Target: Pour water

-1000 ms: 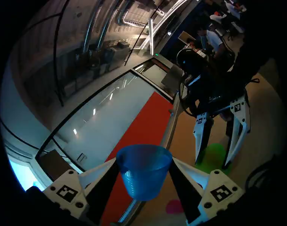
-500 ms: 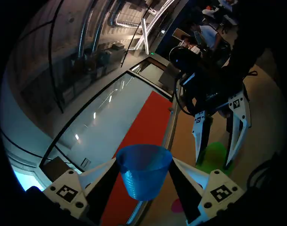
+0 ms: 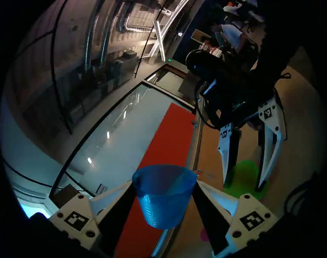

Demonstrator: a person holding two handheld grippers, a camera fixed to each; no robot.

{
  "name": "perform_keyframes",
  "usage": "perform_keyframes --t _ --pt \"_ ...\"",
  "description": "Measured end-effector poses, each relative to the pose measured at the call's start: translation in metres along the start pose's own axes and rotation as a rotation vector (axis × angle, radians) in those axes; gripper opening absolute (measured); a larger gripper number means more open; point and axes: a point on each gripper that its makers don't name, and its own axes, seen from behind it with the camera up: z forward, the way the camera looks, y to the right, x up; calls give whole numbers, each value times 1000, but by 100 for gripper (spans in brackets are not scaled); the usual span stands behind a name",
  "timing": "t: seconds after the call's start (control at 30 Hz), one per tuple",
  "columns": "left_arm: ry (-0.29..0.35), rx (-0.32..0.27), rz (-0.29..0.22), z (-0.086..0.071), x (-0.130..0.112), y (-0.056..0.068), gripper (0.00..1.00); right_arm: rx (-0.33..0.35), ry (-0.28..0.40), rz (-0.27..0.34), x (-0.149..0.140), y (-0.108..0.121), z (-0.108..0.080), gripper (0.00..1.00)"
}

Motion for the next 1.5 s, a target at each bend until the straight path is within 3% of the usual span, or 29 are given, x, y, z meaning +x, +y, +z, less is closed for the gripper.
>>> perform_keyframes --t 1.5 --pt "-7 3 101 5 5 -2 85 -8 16 -4 6 1 -3 93"
